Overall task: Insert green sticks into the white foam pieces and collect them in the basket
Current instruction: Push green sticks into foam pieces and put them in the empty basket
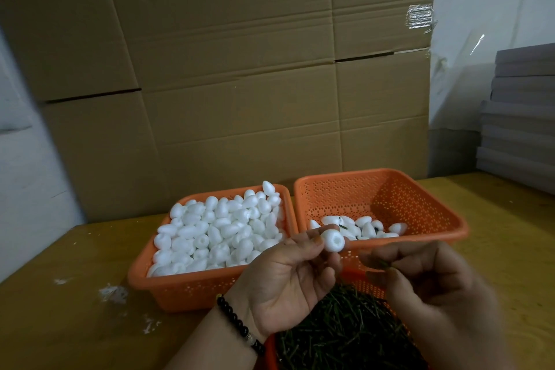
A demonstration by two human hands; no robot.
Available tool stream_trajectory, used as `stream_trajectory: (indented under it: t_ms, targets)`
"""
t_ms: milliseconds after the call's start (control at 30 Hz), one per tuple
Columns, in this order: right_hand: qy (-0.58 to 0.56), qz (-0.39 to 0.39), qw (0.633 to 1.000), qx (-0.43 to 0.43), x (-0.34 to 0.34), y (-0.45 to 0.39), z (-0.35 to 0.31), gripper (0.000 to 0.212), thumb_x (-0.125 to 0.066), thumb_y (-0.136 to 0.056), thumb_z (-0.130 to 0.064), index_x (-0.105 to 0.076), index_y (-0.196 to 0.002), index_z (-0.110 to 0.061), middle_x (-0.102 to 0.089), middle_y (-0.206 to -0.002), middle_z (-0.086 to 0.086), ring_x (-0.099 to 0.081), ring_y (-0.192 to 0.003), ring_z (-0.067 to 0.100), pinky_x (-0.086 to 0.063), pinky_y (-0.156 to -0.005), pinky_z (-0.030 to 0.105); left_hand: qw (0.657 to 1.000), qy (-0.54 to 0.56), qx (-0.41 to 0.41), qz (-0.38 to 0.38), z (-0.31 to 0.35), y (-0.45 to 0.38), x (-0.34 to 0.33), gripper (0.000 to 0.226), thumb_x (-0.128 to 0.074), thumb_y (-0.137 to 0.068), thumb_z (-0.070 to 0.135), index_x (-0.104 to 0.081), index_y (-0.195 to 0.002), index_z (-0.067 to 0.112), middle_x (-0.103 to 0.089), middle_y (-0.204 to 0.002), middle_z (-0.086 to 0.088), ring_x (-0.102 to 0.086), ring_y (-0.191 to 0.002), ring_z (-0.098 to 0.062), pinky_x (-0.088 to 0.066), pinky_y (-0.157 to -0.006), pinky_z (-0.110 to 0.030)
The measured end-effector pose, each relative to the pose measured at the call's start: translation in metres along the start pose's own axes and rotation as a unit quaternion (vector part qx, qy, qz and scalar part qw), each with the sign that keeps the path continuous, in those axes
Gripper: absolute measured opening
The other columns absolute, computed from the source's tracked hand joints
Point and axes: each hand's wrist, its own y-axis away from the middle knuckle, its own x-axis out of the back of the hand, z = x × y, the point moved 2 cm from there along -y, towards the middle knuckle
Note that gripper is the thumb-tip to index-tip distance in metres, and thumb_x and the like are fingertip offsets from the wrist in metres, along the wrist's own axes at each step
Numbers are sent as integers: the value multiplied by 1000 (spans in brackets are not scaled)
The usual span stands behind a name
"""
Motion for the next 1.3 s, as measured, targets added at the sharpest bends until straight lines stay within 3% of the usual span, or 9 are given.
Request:
stream_trajectory:
  t_ms: [200,333,400,600,800,900,1000,1167,1300]
  targets:
    - [-15,-2,1000,-17,4,-1,-4,16,-77,-77,-13,-65,-82,-21,-71,-70,6,-69,-61,25,-56,-53,46,1000,13,1,-12,-1,0,0,42,-71,-68,-2,-63,-108,-5,-65,-99,-23,-70,-76,-28,-60,-59,-32]
    - [71,-49,996,37,5,-5,-10,10,-62,-89,-39,-69,-96,-37,-69,-89,-7,-68,-77,10,-58,-62,29,1000,7,-7,-24,-2,1,-2,33,-69,-70,-3,-68,-103,-7,-66,-101,-24,-70,-82,-29,-61,-66,-34]
    - [163,-85,979,91,4,-9,-10,23,-55,-89,-36,-68,-108,-31,-63,-92,-14,-64,-84,7,-54,-66,27,999,2,-7,-32,-2,1,-3,30,-68,-72,-4,-69,-102,-5,-66,-101,-22,-70,-82,-28,-60,-66,-33]
    - [184,-107,970,113,-1,-9,-4,42,-58,-81,-7,-62,-119,-22,-51,-83,-12,-54,-81,3,-45,-68,11,1000,-8,-14,-26,-4,0,-3,34,-67,-72,-10,-60,-103,2,-65,-98,-23,-68,-82,-30,-59,-64,-33]
    - [164,-83,978,93,4,-9,-9,15,-78,-78,-24,-72,-90,-29,-70,-87,-18,-67,-80,0,-55,-66,25,999,-35,-27,-11,-8,-2,-4,32,-64,-71,-11,-59,-101,3,-67,-89,-20,-69,-75,-27,-59,-60,-31]
    - [129,-45,989,64,3,-7,-9,15,-81,-68,-27,-70,-75,-33,-71,-77,-19,-68,-68,0,-54,-60,20,999,-39,-30,-12,-8,-3,-4,31,-65,-72,-10,-59,-99,2,-66,-92,-20,-69,-80,-27,-59,-63,-32]
    - [107,-34,992,61,1,-7,-12,14,-75,-68,-46,-70,-72,-33,-71,-76,-19,-68,-67,0,-53,-59,15,999,-40,-33,-16,-9,-3,-3,32,-67,-70,-10,-59,-99,1,-67,-93,-21,-69,-82,-28,-59,-64,-32]
    - [120,-44,988,83,2,-6,-6,14,-80,-70,-17,-74,-81,-22,-73,-83,-17,-70,-74,1,-57,-64,25,998,-36,-37,-31,-8,-1,-5,39,-83,-58,-8,-67,-92,0,-67,-93,-22,-70,-82,-29,-59,-66,-33]
    - [156,-60,979,113,3,-6,-3,16,-79,-72,-11,-75,-84,-21,-72,-86,-14,-69,-77,1,-56,-65,23,998,-44,-33,-16,-9,-2,-5,33,-72,-67,-8,-62,-97,1,-68,-92,-21,-70,-80,-27,-59,-65,-33]
